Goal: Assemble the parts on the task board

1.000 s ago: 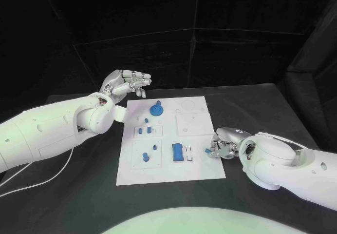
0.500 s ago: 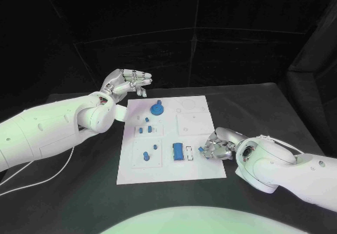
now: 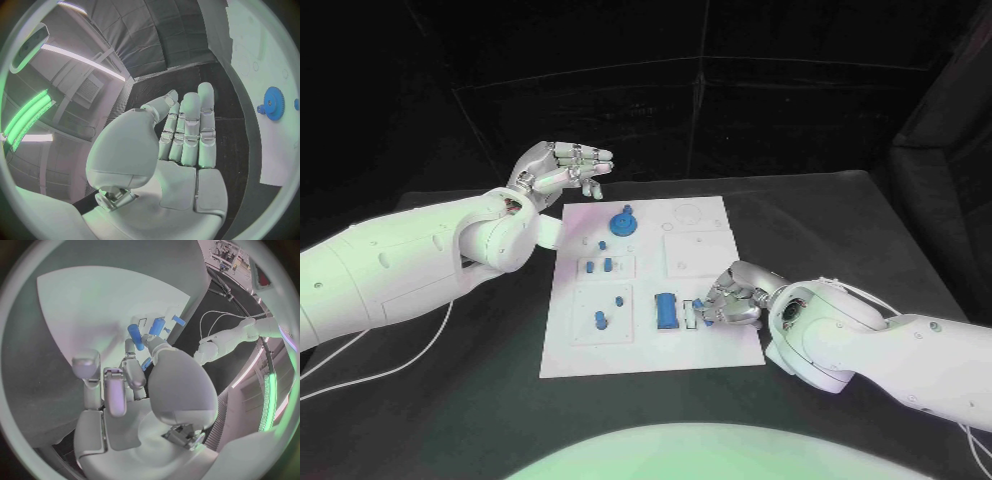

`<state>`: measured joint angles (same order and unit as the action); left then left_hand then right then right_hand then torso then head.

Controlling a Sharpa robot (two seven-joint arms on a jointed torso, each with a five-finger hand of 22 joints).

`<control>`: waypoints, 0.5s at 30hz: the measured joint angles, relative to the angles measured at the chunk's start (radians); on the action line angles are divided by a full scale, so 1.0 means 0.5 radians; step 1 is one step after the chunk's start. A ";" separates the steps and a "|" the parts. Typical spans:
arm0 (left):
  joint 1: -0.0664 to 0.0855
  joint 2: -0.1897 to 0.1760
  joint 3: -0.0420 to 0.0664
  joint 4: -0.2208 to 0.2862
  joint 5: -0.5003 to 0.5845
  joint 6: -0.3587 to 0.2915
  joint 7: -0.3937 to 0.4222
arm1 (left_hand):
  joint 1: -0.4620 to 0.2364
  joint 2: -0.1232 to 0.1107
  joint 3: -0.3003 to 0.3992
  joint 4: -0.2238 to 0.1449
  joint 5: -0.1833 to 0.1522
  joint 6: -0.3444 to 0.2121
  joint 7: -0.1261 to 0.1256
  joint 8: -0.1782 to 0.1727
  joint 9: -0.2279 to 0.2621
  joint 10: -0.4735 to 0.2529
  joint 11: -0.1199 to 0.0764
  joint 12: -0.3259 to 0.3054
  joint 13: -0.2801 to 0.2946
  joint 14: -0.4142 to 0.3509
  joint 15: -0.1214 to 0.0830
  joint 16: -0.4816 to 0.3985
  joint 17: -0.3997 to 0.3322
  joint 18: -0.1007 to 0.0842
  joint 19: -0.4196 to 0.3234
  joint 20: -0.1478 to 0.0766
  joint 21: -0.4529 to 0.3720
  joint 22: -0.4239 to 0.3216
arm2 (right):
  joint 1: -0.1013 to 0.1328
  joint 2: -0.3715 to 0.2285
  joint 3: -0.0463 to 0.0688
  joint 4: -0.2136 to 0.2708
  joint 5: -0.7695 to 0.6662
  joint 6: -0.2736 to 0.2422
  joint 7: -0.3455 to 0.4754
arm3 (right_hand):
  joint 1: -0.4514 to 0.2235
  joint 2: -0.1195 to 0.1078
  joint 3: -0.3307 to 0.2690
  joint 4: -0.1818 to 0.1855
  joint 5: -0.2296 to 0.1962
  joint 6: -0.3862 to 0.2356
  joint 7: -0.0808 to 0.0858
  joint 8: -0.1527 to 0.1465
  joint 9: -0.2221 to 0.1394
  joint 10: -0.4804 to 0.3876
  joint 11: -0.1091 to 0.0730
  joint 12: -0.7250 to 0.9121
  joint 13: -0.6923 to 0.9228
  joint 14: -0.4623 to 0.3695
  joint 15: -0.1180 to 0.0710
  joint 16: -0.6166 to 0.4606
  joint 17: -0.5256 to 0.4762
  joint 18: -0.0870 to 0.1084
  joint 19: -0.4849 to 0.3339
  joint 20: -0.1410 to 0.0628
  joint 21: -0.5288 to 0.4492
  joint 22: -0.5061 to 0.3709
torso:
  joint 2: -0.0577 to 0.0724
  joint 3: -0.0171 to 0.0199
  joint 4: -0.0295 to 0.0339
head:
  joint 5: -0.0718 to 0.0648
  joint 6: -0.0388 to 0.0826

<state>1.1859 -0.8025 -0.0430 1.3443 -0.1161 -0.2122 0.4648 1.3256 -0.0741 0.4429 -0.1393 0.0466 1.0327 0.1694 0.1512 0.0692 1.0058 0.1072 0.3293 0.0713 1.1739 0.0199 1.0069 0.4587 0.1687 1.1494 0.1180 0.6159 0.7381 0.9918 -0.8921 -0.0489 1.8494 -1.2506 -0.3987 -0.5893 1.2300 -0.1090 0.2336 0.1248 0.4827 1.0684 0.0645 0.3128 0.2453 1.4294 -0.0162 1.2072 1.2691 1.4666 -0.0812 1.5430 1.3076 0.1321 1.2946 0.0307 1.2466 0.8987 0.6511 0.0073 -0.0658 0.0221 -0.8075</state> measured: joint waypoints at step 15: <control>0.000 0.000 0.000 0.003 0.000 0.013 -0.004 | 0.000 0.000 0.000 0.000 0.000 0.000 0.000 0.000 0.000 0.000 0.000 0.000 0.000 0.000 0.000 0.000 0.000 0.000 0.000 0.000 0.000 -0.002 | 0.000 0.116 0.000 -0.074 -0.015 0.004 -0.070 | -0.056 0.002 -0.026 0.036 0.000 0.031 -0.012 0.004 0.015 0.007 -0.007 0.000 0.002 0.000 0.001 0.000 0.000 0.000 0.000 0.000 0.000 0.005 | 0.000 0.0021 0.002 | 0.009 -0.002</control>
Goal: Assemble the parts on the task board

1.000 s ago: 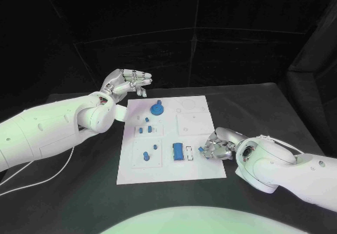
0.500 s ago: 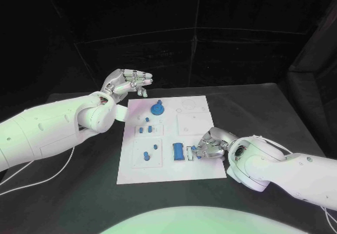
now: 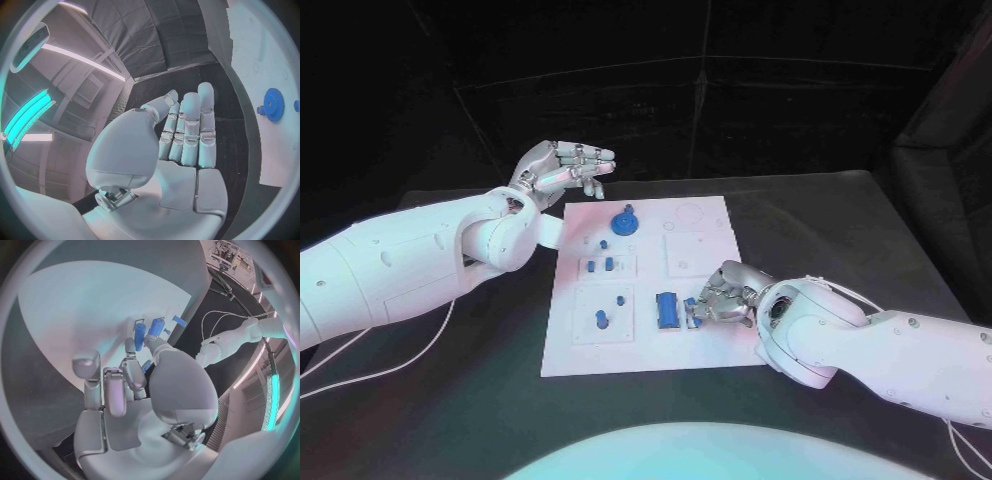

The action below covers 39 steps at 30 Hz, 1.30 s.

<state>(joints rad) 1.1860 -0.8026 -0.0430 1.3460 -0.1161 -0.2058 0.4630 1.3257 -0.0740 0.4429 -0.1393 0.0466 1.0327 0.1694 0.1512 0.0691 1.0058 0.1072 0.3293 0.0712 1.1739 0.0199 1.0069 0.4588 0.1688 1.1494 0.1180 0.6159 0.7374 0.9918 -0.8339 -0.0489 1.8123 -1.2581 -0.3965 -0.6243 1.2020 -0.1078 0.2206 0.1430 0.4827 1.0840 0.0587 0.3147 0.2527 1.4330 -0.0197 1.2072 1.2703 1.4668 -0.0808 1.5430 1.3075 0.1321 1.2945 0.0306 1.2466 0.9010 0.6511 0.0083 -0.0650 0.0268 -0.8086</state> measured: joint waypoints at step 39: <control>0.000 0.001 0.000 -0.002 0.000 0.021 -0.012 | 0.000 0.000 0.000 0.000 0.000 0.000 0.000 0.000 0.000 0.000 0.000 0.000 0.000 0.000 0.000 0.000 -0.002 0.000 0.000 0.000 0.000 0.000 | 0.000 -0.008 0.000 0.007 -0.173 0.060 -0.084 | -0.061 0.004 -0.422 0.166 -0.546 0.056 -0.021 0.037 0.077 0.014 -0.014 -0.001 0.008 0.000 0.000 0.000 0.000 0.000 0.007 -0.007 0.000 -0.011 | -0.001 0.0006 -0.002 | 0.001 -0.003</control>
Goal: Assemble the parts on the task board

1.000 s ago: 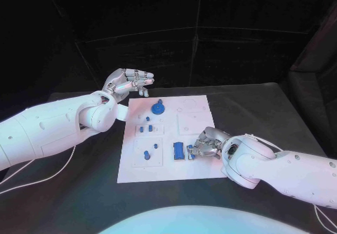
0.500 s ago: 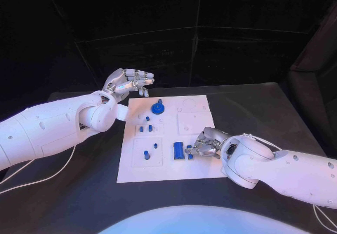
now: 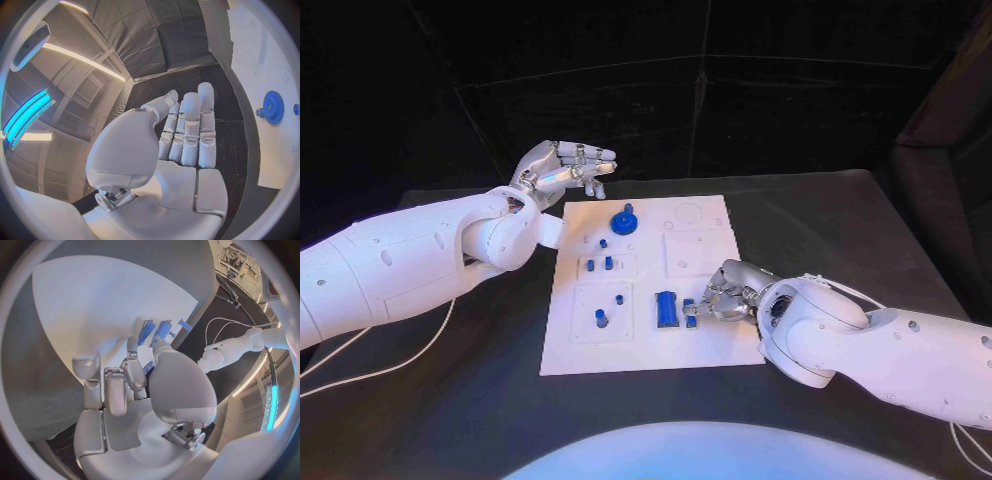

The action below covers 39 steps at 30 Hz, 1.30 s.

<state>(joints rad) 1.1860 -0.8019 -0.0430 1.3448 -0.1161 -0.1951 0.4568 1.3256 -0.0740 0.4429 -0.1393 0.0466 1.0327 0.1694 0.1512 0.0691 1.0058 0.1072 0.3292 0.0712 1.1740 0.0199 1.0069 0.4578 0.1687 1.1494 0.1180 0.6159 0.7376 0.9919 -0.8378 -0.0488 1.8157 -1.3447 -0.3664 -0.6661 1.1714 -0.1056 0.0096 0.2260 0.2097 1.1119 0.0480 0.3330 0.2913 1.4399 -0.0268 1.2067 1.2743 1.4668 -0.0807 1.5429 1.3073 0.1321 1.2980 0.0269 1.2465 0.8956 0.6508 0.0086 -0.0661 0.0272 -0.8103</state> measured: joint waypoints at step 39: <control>0.000 0.001 -0.001 -0.007 0.000 0.008 -0.013 | 0.000 0.000 0.000 0.000 0.000 0.000 0.000 0.000 0.000 -0.007 0.007 0.000 -0.001 0.000 0.000 0.000 0.000 0.000 0.000 0.000 0.000 0.000 | 0.000 -0.030 0.000 -0.051 -0.098 0.148 0.160 | 0.183 0.103 -0.194 -0.060 -0.123 -0.007 0.007 0.007 0.034 0.000 0.000 -0.015 0.009 0.000 0.000 0.000 0.001 0.000 0.000 0.000 -0.009 -0.005 | 0.001 -0.0010 0.002 | 0.012 -0.014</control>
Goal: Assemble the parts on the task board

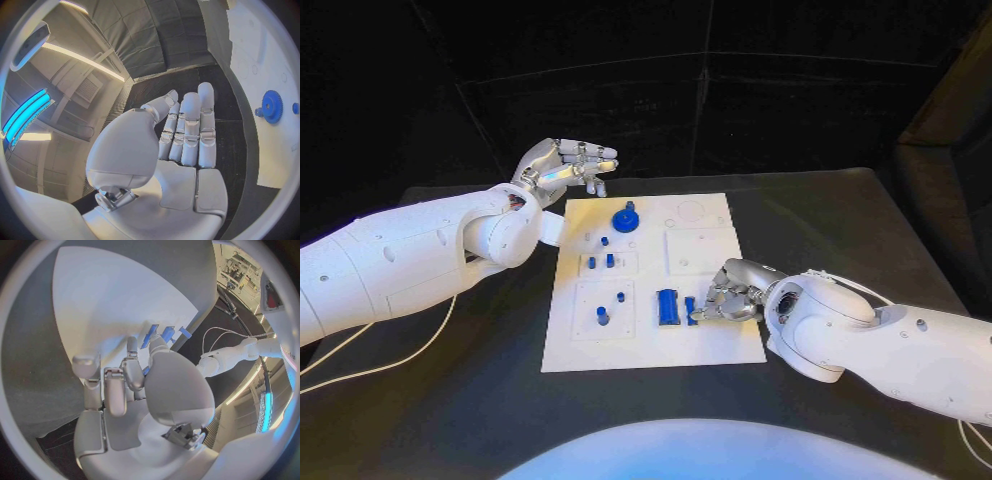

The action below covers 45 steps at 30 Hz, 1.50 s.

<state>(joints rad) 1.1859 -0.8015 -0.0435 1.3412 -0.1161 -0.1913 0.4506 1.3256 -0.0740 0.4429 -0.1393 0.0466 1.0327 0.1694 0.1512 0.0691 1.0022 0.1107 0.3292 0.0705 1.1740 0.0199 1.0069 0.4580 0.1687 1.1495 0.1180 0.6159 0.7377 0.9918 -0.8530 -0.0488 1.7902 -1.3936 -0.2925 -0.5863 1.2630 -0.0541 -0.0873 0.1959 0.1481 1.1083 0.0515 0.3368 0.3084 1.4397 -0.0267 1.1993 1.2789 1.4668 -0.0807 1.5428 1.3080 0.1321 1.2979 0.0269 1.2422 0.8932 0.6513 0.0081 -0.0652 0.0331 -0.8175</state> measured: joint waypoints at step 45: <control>-0.030 0.351 -0.072 -0.553 0.238 0.021 0.026 | -0.081 0.009 -0.129 0.135 0.015 -0.068 0.010 -0.094 -0.006 0.073 0.094 -0.404 -0.020 -0.307 0.215 -1.571 -0.717 0.001 -0.597 0.247 -0.955 -0.792 | 0.212 0.400 0.037 -1.241 2.248 -0.157 1.995 | 0.375 0.240 -0.063 -0.493 -0.063 -0.255 0.286 -0.536 -0.421 -0.663 0.350 -2.260 -2.388 -0.644 0.383 -2.886 -2.370 0.078 -0.780 0.404 -1.839 -1.585 | -0.228 -0.0516 0.006 | -0.079 0.301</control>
<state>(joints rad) 1.1709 -0.6258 -0.0797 1.0645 0.0028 -0.1808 0.4633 1.2850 -0.0695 0.3783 -0.0716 0.0540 0.9988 0.1745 0.1041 0.0660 1.0388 0.1575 0.1270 0.0603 1.0205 0.1276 0.2216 0.0997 0.1690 0.8511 0.2416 0.1385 0.3416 1.0977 -0.6530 -0.0304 1.1695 -0.2697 -0.3710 0.4111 1.4505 0.0658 -0.1190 -0.0506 0.1166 0.9808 0.1945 0.0688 0.0979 1.1081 0.1482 0.0693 0.0851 1.1450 0.1108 0.0999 0.1231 0.1713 0.9077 0.2291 0.3226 0.1007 0.5375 -0.0176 -0.0621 -0.0065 -0.6670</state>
